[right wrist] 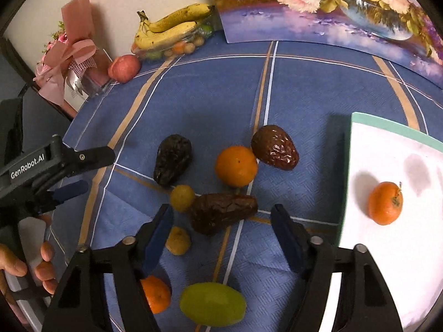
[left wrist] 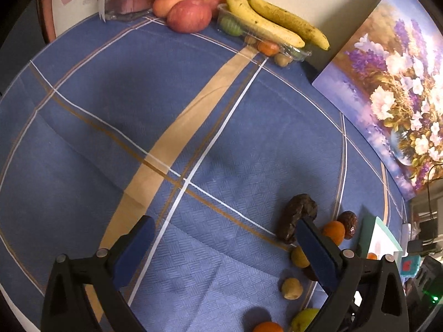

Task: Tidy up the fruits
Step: 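Grasp a glossy brown date with the right tool while the left tool grasps a wrinkled dark date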

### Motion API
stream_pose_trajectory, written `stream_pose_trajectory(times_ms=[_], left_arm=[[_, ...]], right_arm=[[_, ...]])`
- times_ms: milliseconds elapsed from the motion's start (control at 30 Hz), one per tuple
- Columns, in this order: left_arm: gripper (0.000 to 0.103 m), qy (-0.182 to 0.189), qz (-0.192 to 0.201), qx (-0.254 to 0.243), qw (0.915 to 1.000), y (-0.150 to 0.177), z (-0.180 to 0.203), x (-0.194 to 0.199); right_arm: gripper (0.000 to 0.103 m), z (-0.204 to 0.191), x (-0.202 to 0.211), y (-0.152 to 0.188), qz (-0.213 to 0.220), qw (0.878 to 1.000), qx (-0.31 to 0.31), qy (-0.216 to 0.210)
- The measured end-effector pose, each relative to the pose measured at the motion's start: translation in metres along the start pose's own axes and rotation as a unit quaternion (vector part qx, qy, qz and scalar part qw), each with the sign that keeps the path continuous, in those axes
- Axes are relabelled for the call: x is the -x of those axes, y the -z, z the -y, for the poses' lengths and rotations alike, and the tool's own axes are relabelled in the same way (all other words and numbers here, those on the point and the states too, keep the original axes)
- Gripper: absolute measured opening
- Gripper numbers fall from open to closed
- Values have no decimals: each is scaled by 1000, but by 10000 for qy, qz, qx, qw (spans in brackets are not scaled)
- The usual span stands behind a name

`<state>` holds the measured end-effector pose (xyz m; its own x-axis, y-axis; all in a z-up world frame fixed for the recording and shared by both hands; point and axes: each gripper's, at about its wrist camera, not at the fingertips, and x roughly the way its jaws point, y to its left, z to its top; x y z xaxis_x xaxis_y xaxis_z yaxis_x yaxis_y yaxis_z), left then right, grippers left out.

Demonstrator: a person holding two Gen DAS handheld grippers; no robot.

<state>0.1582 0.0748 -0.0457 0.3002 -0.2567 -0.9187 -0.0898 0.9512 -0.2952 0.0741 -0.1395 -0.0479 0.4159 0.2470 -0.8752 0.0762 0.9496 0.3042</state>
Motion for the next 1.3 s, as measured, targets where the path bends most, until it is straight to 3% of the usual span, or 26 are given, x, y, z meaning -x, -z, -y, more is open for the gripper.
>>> stream_pose_trajectory(times_ms=[367, 567, 867, 1067, 1133, 1300], left_arm=[[102, 144, 18, -76, 9999, -3, 9, -4], [101, 323, 66, -188, 9993, -1, 19, -6], [89, 610, -54, -624, 9962, 4, 52, -24], [70, 584, -57, -871, 9945, 9, 67, -34], [57, 585, -65, -934, 9939, 11, 72, -37], [44, 495, -80, -997, 9938, 15, 78, -43]], right_arm=[[58, -6, -11, 0, -24, 10000, 60, -23], [57, -1, -10, 1, 22, 10000, -39, -85], [57, 18, 9, -1, 212, 9995, -208, 98], [57, 23, 24, -4, 374, 9990, -176, 141], [57, 24, 29, -3, 407, 9990, -157, 134], [57, 27, 38, -3, 481, 9986, -98, 197]])
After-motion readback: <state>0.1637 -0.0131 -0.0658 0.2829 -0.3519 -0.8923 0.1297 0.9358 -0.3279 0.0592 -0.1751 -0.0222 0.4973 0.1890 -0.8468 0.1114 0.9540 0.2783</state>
